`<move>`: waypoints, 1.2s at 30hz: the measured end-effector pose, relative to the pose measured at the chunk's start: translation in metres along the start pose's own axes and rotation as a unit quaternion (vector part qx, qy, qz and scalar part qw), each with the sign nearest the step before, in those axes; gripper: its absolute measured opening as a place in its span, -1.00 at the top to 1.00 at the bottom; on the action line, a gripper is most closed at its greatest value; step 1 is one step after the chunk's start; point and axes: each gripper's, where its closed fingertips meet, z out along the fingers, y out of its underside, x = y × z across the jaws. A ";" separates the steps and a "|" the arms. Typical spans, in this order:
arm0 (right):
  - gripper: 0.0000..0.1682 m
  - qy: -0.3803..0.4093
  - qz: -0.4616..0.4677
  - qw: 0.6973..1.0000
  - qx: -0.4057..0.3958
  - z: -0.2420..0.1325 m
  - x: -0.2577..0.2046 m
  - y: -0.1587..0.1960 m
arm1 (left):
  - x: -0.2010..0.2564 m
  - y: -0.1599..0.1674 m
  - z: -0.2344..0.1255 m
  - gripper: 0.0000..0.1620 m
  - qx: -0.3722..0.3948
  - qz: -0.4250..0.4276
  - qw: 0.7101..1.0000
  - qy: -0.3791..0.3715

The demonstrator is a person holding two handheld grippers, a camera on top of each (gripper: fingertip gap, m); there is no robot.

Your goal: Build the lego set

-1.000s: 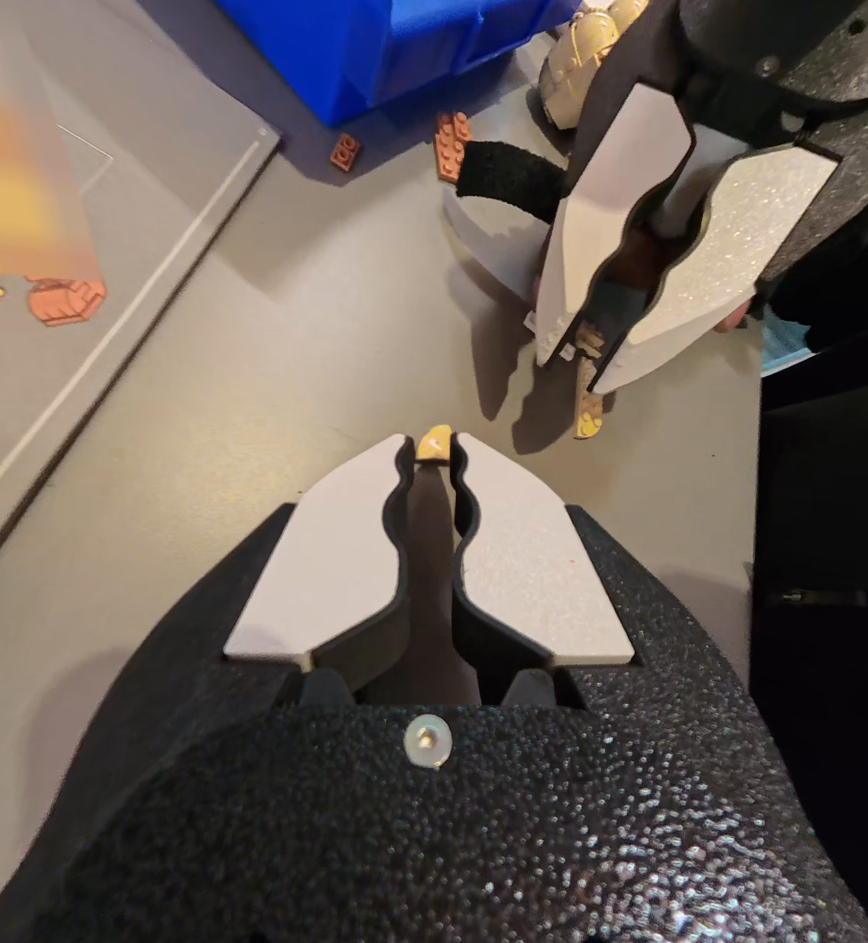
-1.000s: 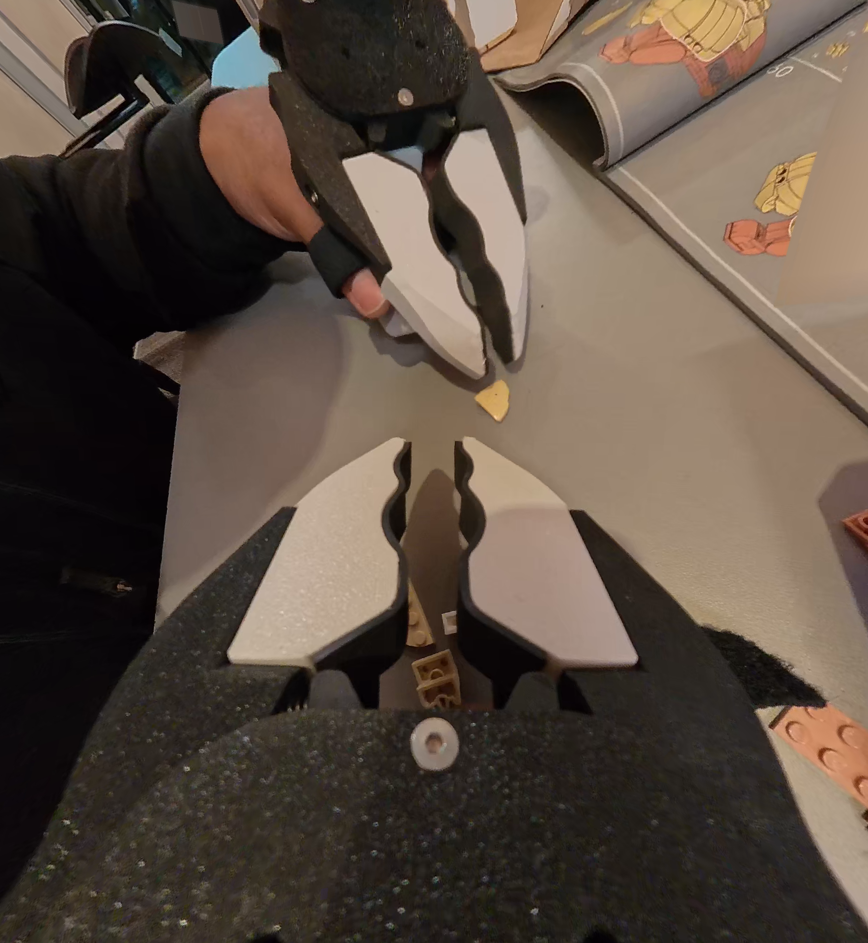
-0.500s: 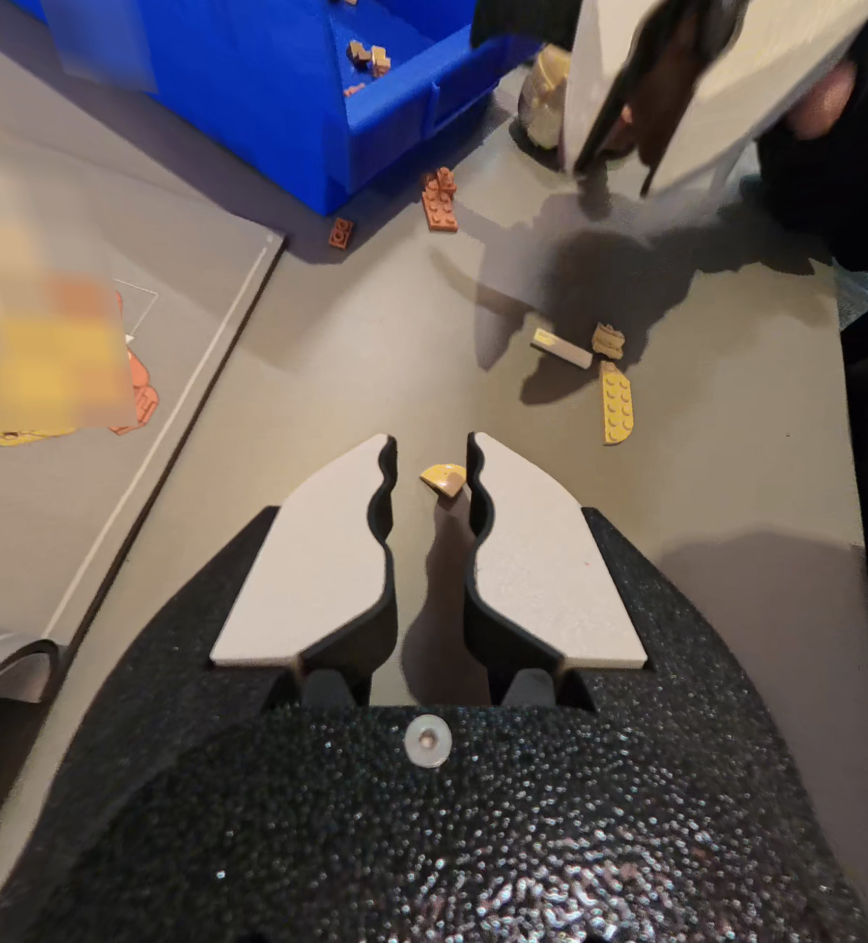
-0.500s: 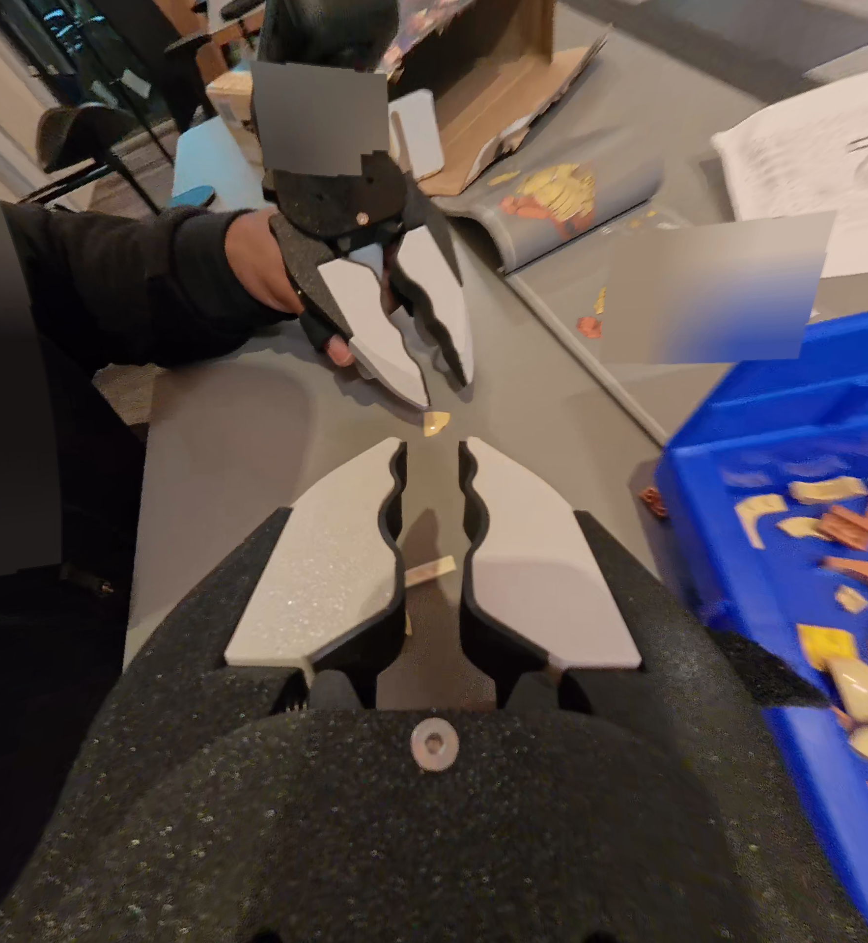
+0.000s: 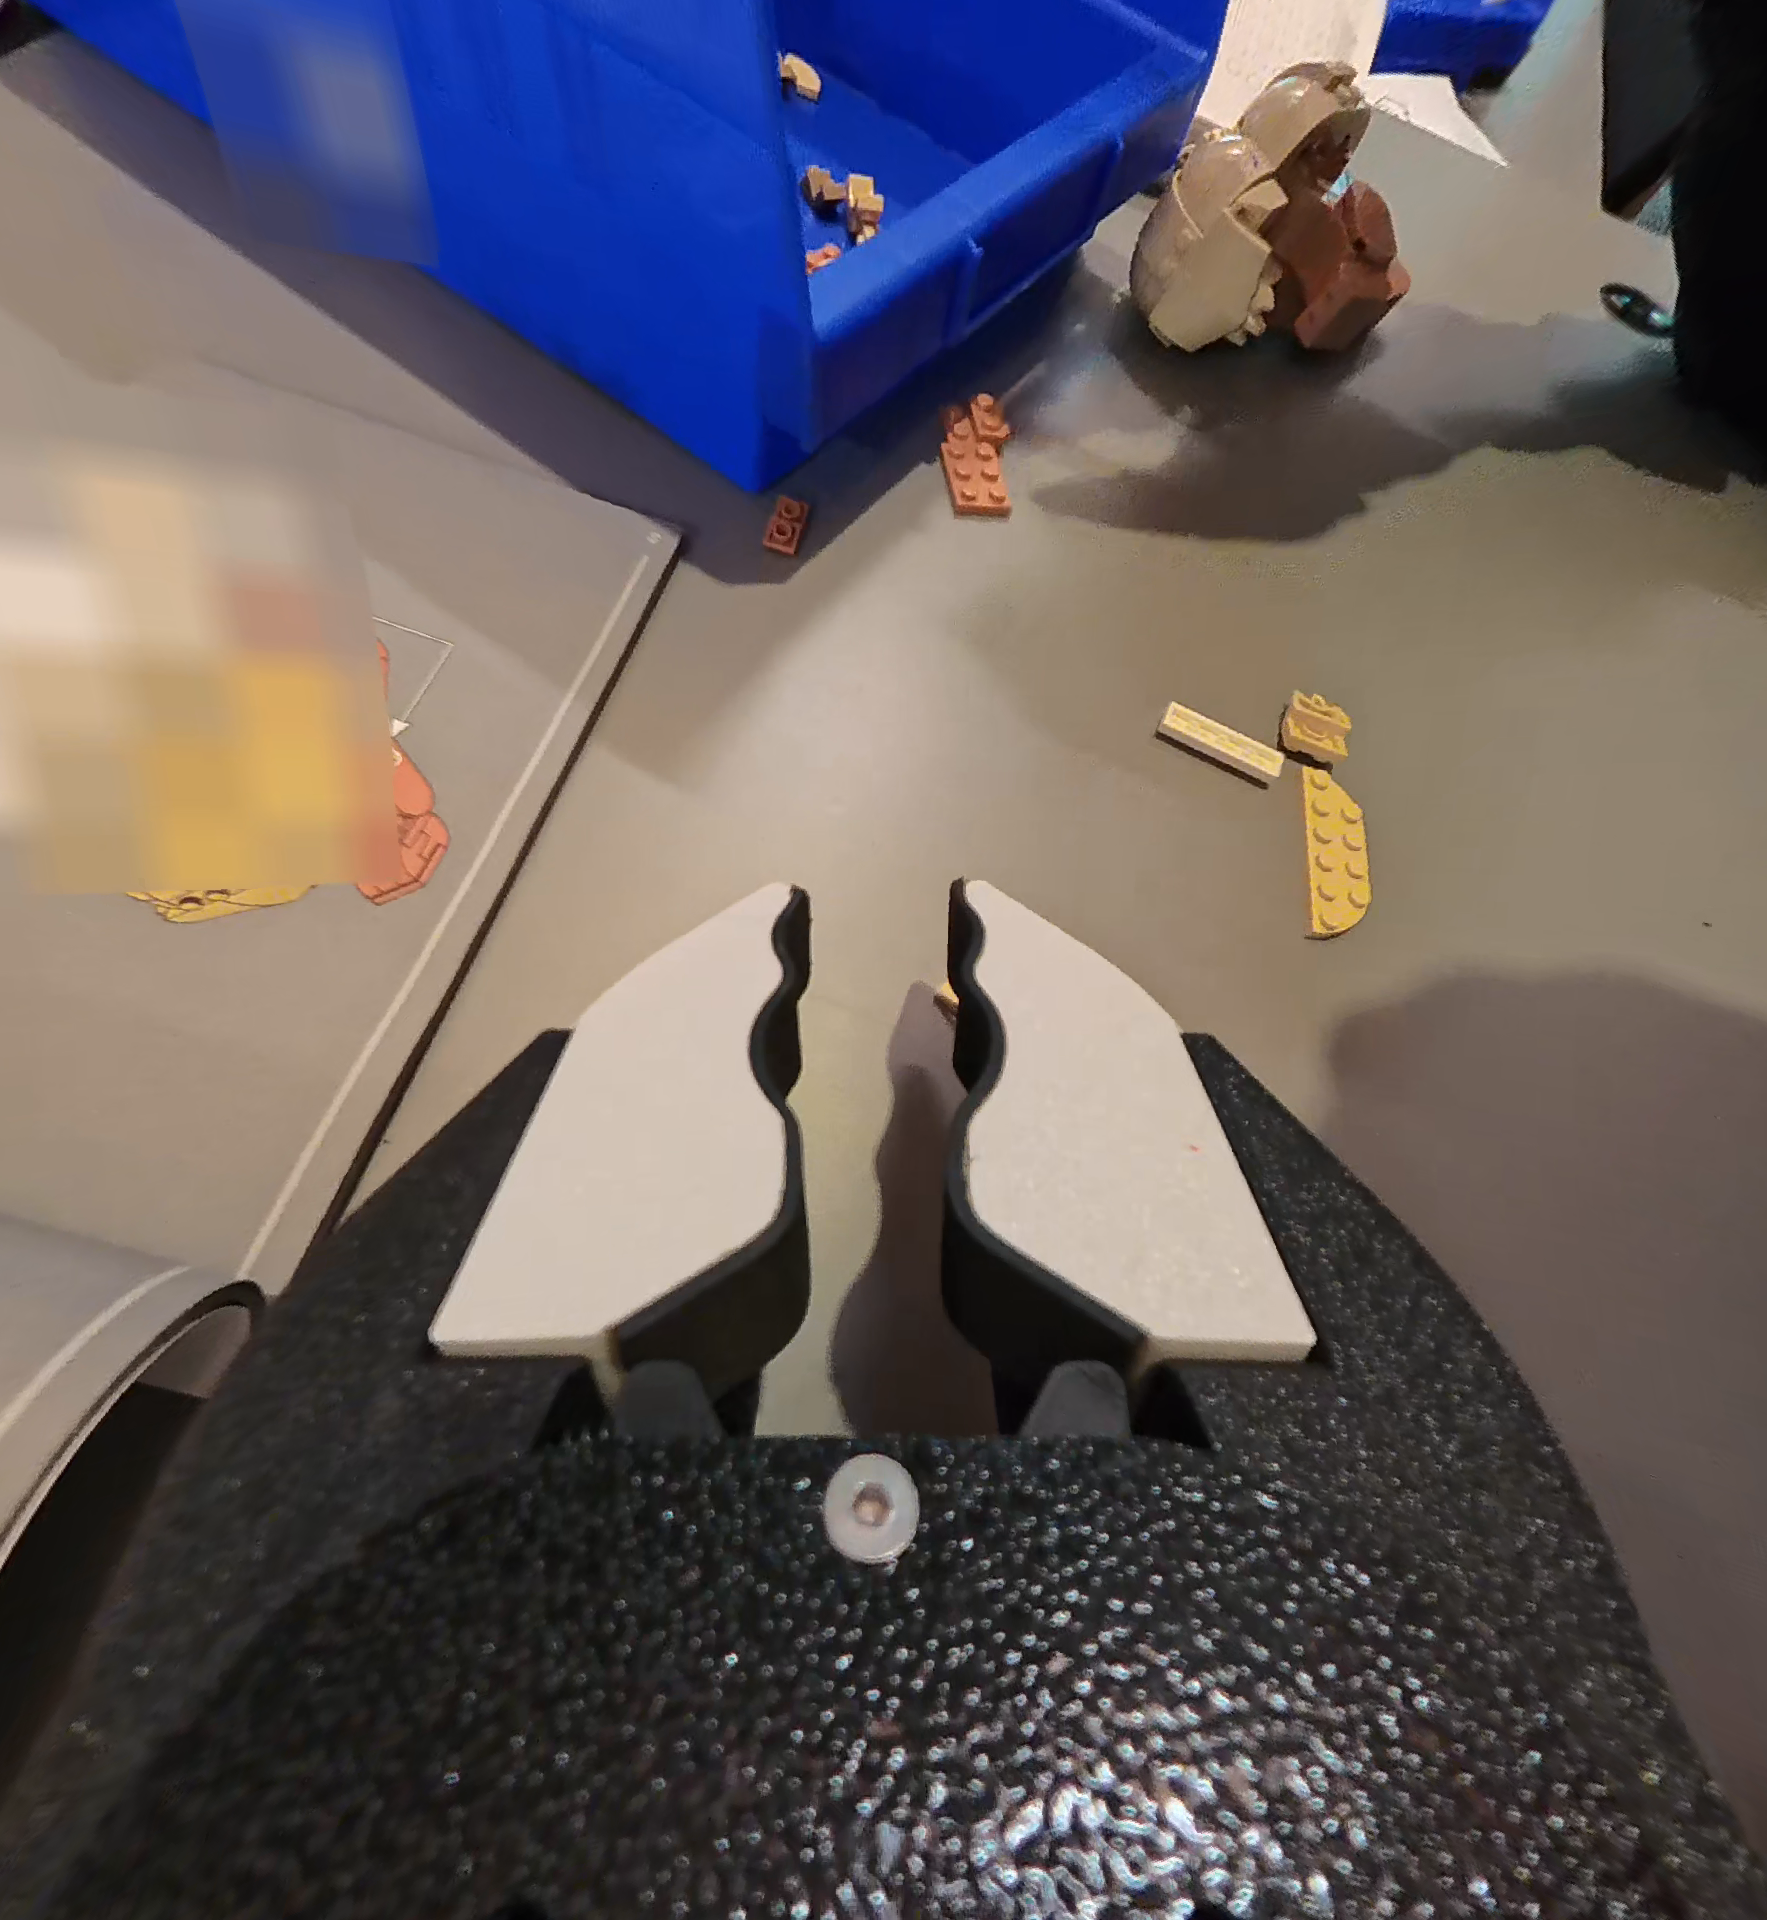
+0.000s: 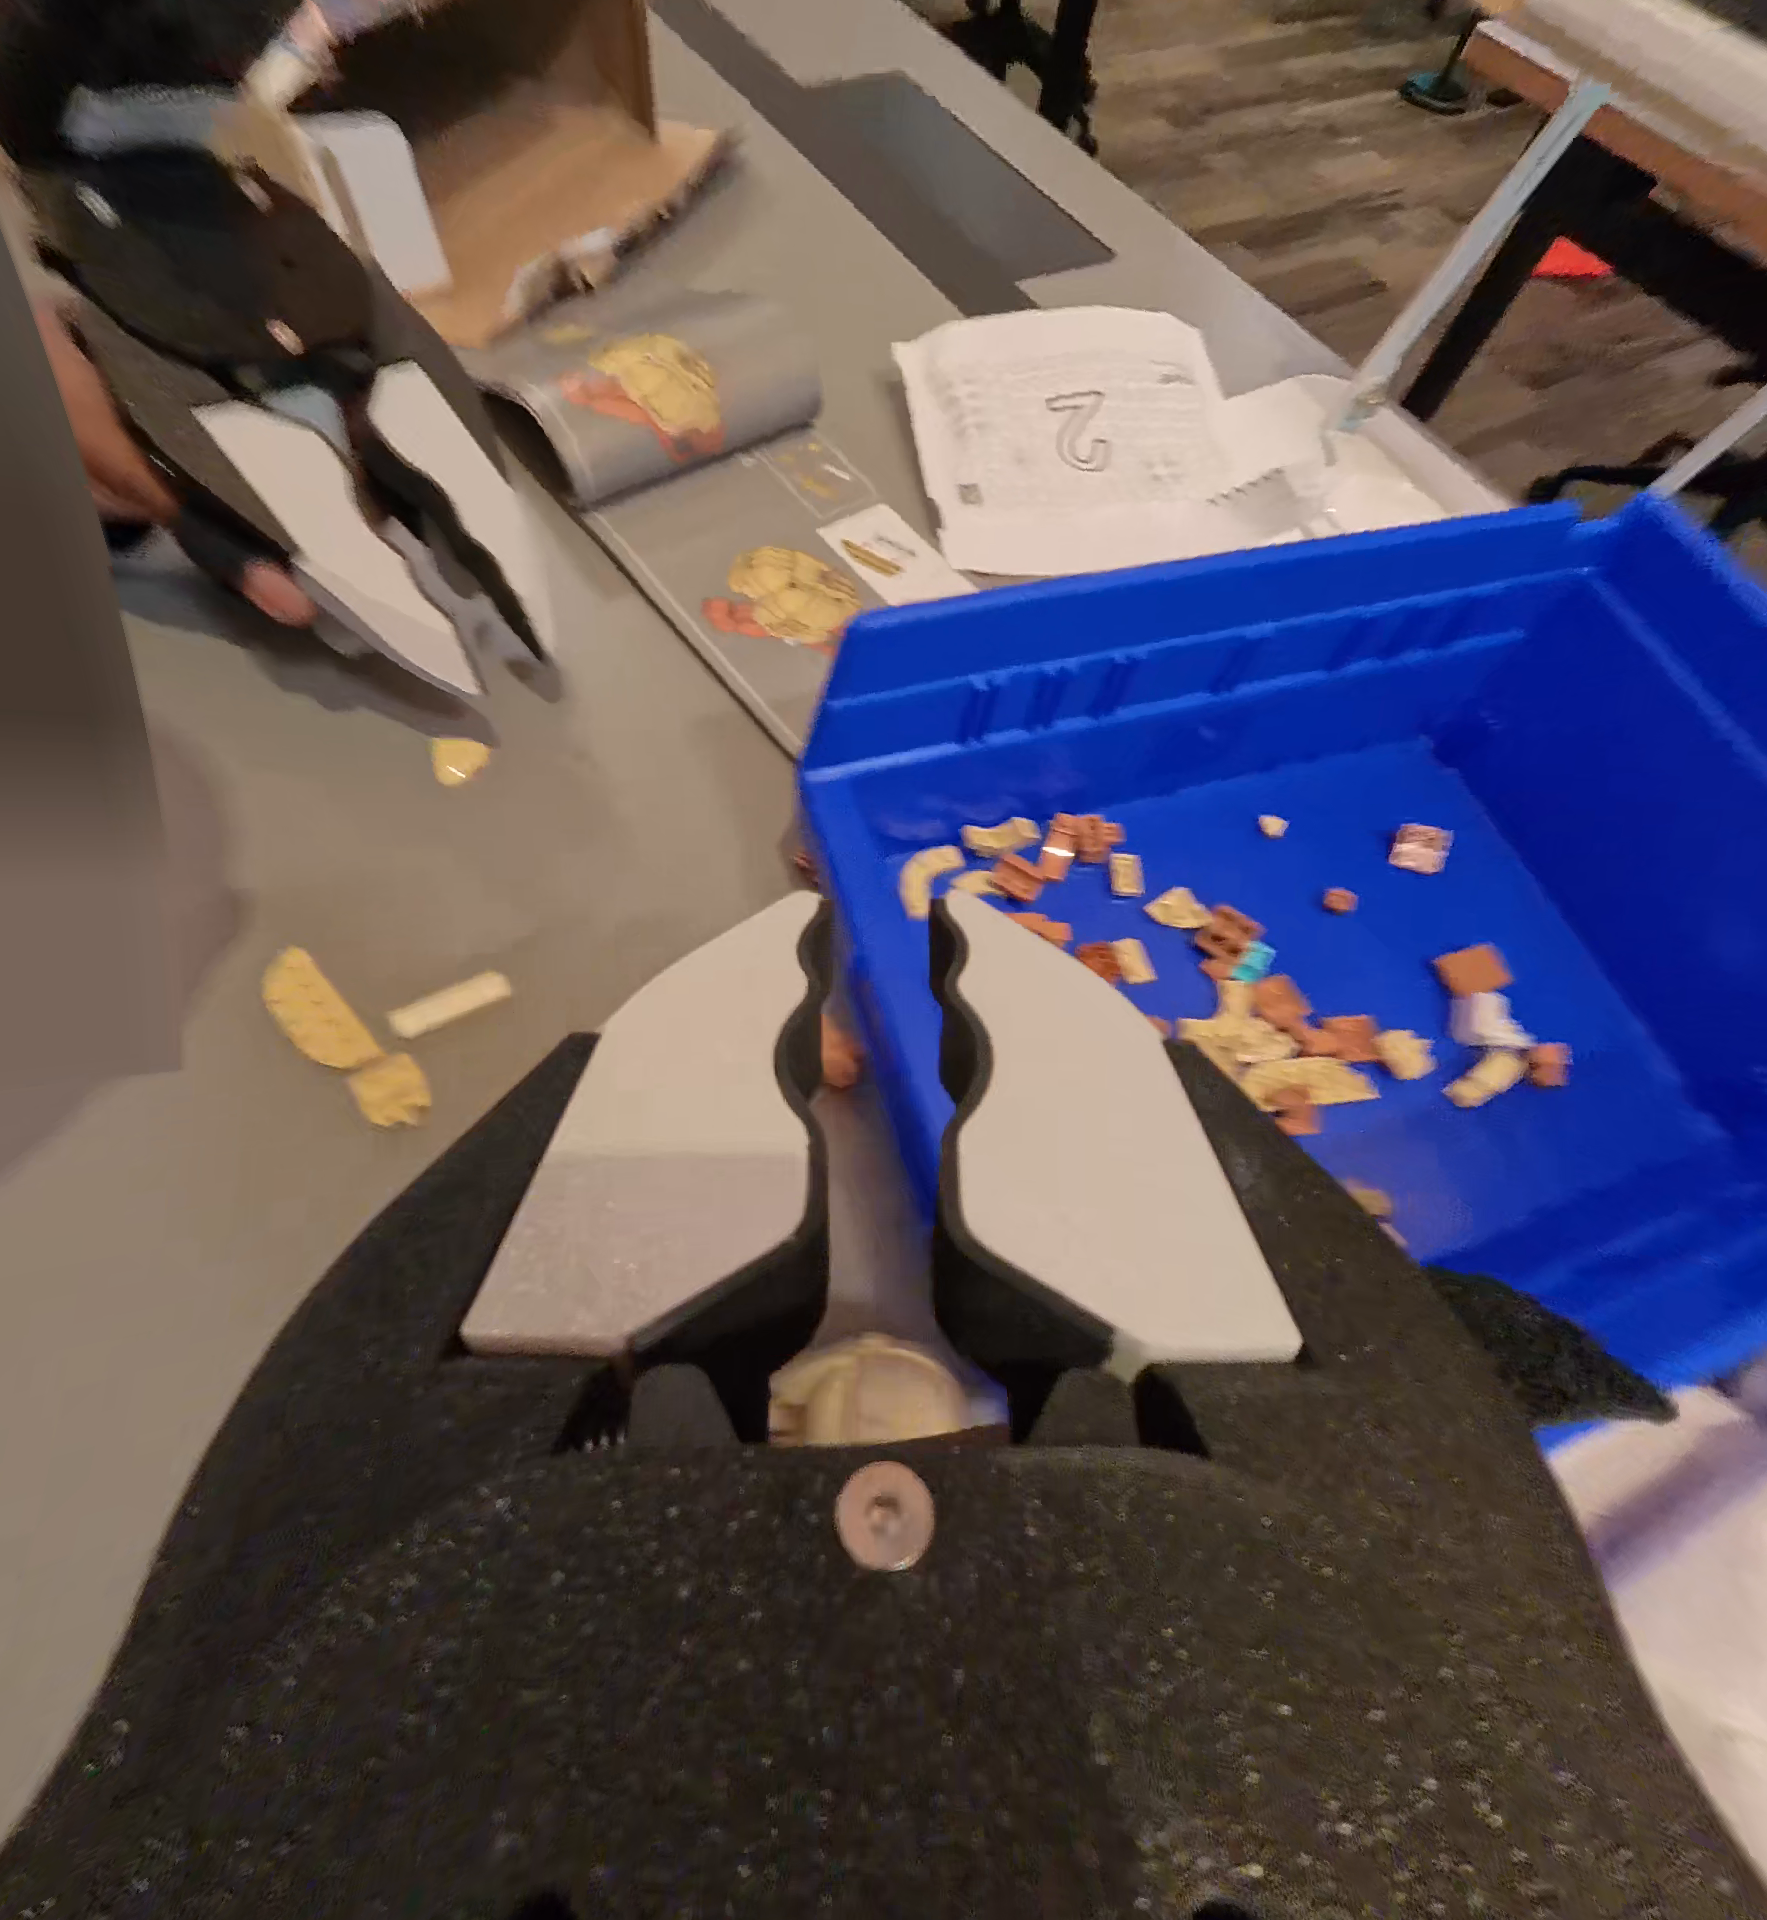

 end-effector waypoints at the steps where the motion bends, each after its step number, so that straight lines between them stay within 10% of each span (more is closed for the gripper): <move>1: 0.81 0.007 -0.034 0.999 -0.016 0.001 0.011 0.001 | 0.000 0.000 0.001 0.69 -0.002 0.000 1.000 -0.001; 15: 0.80 -0.179 -0.241 0.899 -0.319 0.115 0.104 0.052 | 0.000 -0.004 -0.003 0.70 0.016 -0.001 1.000 0.000; 29: 0.86 -0.178 -0.205 0.892 -0.362 0.125 0.110 0.077 | 0.003 -0.005 -0.005 0.70 0.021 0.001 1.000 0.011; 36: 0.86 -0.133 -0.191 0.930 -0.285 0.091 0.087 0.036 | 0.002 -0.006 -0.006 0.70 0.029 0.002 1.000 0.005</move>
